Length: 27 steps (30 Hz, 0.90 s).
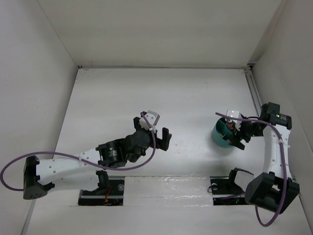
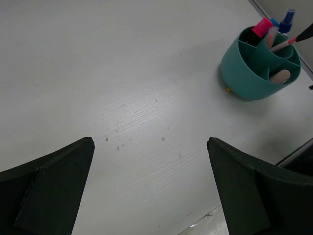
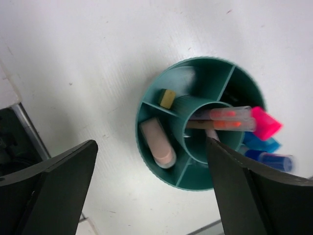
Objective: Sort the stationery into containers
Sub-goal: Place the stationery into the container
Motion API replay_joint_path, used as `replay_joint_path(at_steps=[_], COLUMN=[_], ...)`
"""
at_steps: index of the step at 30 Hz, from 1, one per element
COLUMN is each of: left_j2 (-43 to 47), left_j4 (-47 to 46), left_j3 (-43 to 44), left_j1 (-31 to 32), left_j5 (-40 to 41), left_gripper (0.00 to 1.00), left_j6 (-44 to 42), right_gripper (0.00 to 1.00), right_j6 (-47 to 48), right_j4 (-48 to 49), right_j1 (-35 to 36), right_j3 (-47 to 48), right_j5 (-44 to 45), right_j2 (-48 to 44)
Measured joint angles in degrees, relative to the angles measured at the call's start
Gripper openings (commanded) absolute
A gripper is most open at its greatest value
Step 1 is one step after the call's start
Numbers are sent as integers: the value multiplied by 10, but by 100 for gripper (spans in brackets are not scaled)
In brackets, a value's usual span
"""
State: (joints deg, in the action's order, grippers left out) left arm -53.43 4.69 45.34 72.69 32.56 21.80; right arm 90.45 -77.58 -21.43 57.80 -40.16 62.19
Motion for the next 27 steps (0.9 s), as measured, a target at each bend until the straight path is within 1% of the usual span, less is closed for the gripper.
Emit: replay_joint_path(at_steps=[4,10,13,15,18,21,24,27], left_j2=[-3,-37,-45,-48,-50,-42,-5,57], left_j4=[41,147,206,261,361,460,521,553], left_j3=[17,126,174,202,236,258,260,260], left_j1=[0,0,0,-1,-9,-16,-17,-17], left_j5=[54,149,190,214,238,252,251,250], left_gripper=[100,100,100,100,100,100,100,100], left_j6=[31,116,164,207,285,356,389,398], right_gripper=[100,100,100,100,100,100,100,100], right_j6=[-34,-107,-186,-298,-455,-572,-645,-693], right_j4=[-1,0,19,75,169,229,263,272], right_j1=[0,0,-2,-6,-7,-7,-7,-7], right_j3=[36,114,149,167,181,211,237,238], right_j5=[-20,-85,-117,-125,-96,-37,24,84], right_j2=[-27,-34,-42,-61,-93,-108,-117,-143])
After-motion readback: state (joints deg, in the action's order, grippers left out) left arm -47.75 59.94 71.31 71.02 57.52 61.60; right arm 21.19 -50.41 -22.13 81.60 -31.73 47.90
